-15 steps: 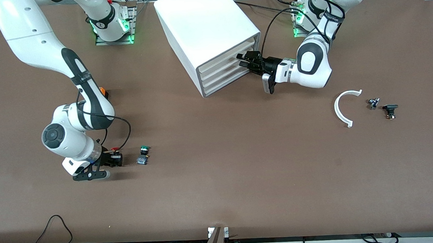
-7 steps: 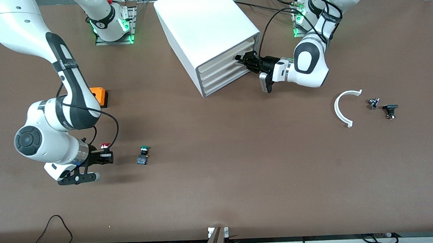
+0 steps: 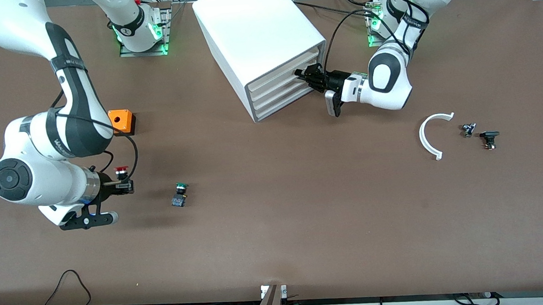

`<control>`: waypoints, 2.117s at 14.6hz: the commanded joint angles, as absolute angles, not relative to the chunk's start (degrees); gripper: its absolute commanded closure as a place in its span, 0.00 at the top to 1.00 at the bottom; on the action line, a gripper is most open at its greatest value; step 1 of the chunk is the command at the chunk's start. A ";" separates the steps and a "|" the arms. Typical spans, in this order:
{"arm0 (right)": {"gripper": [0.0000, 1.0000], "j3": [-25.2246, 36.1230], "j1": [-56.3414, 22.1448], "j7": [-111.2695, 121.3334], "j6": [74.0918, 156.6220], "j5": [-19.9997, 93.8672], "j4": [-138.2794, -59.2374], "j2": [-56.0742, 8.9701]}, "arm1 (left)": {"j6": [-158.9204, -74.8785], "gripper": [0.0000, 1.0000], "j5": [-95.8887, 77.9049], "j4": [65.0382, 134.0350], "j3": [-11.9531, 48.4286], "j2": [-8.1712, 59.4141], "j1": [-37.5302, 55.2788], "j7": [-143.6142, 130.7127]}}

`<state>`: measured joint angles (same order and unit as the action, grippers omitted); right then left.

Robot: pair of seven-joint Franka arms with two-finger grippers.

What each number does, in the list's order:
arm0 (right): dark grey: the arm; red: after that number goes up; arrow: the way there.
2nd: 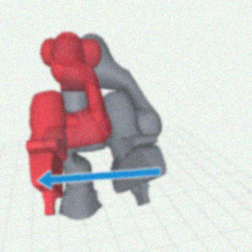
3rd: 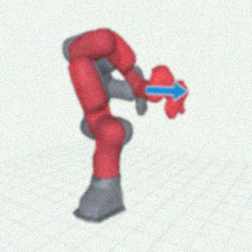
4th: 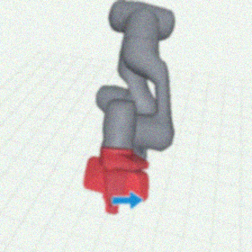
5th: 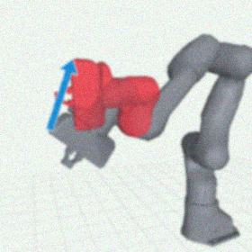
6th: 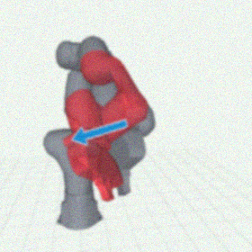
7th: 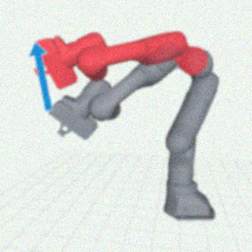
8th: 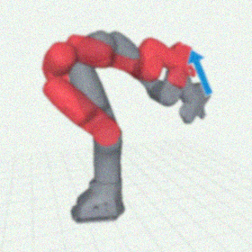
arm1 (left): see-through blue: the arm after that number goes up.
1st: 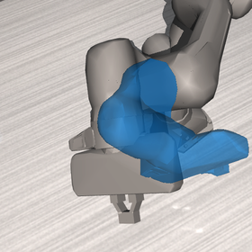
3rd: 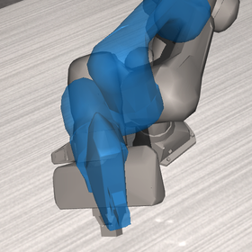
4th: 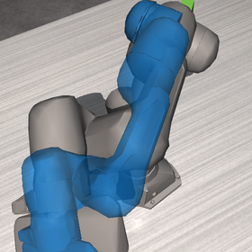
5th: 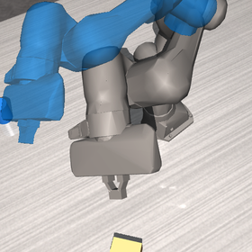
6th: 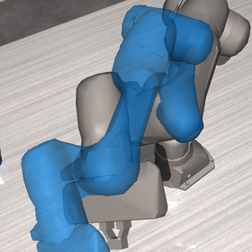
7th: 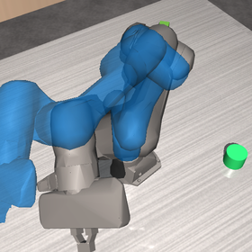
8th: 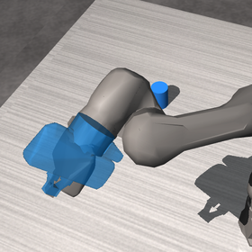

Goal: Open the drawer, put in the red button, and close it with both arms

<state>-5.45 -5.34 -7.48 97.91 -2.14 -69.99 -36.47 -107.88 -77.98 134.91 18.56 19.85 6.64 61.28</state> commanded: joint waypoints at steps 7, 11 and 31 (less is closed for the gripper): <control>0.00 -5.62 -12.39 -28.37 86.40 -2.90 -63.46 -34.63 | -108.81 0.00 -63.76 121.14 17.84 23.73 1.15 53.73; 0.00 -5.62 -17.83 -42.06 87.10 -2.90 -62.06 -34.63 | -108.19 0.00 -52.58 111.64 17.93 27.67 -1.84 46.50; 0.00 -7.47 -43.14 -108.00 109.07 -2.46 -60.91 -40.33 | -76.65 1.00 -18.49 76.21 18.10 27.78 -15.47 26.04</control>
<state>-7.85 -41.19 -104.00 107.68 -2.15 -61.34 -39.06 -79.67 -23.76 79.57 17.46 29.56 -15.78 30.06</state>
